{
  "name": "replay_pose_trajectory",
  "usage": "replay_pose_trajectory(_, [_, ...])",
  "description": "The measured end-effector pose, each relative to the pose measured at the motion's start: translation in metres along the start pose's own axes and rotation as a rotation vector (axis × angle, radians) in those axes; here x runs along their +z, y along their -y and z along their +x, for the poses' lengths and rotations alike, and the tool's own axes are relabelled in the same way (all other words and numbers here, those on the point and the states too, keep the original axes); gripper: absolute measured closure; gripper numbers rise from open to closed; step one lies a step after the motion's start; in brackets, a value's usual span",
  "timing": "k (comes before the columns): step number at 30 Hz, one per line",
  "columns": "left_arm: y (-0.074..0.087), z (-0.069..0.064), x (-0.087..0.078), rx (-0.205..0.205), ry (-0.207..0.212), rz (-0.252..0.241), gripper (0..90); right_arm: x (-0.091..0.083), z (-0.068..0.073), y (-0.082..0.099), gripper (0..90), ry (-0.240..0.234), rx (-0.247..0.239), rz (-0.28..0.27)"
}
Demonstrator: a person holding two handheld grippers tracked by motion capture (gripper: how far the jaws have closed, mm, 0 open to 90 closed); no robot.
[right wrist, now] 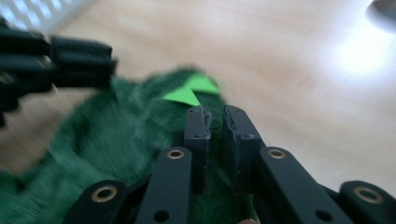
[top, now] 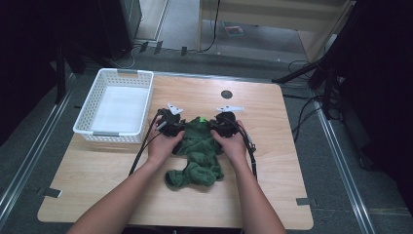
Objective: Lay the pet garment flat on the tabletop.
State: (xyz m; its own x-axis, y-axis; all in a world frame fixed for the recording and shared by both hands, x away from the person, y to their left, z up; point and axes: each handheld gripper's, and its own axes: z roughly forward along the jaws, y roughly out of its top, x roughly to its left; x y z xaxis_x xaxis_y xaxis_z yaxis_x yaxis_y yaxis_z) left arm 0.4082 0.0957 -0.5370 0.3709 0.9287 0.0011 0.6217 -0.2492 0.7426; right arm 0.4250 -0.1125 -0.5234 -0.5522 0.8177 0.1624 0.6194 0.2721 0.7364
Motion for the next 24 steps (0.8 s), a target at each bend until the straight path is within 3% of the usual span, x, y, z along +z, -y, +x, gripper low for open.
replay_pose_trajectory(3, [0.005,0.002,0.001,0.019,0.005,0.023,85.7,0.008,-0.002,0.008,82.8,0.015,-0.009,0.065])
replay_pose_trajectory(5, [0.006,0.005,0.002,0.016,0.015,0.021,86.0,0.007,-0.004,0.011,83.5,0.016,-0.022,0.061])
replay_pose_trajectory(8, [0.006,0.008,0.003,0.007,0.007,0.018,84.6,0.006,-0.005,0.011,83.4,0.055,-0.041,0.063])
replay_pose_trajectory(9, [0.006,0.009,0.002,-0.007,0.008,0.017,82.2,0.006,-0.005,0.011,81.3,0.052,-0.042,0.065])
replay_pose_trajectory(11, [0.005,0.012,-0.003,-0.042,0.025,0.007,67.9,0.003,-0.005,0.01,73.8,0.054,-0.046,0.052])
replay_pose_trajectory(14, [0.006,0.013,-0.024,-0.082,0.07,-0.061,54.9,-0.016,-0.002,0.009,65.4,0.02,-0.031,-0.037])
replay_pose_trajectory(17, [0.013,0.006,-0.04,-0.07,0.124,-0.077,49.9,-0.039,0.005,0.015,64.1,0.018,-0.023,-0.102])
replay_pose_trajectory(22, [0.033,-0.012,-0.055,-0.055,0.212,-0.046,41.2,-0.063,0.027,0.039,53.4,0.012,-0.024,-0.095])
replay_pose_trajectory(24, [0.04,-0.015,-0.056,-0.047,0.209,-0.027,41.4,-0.068,0.035,0.053,53.3,-0.015,-0.017,-0.091])
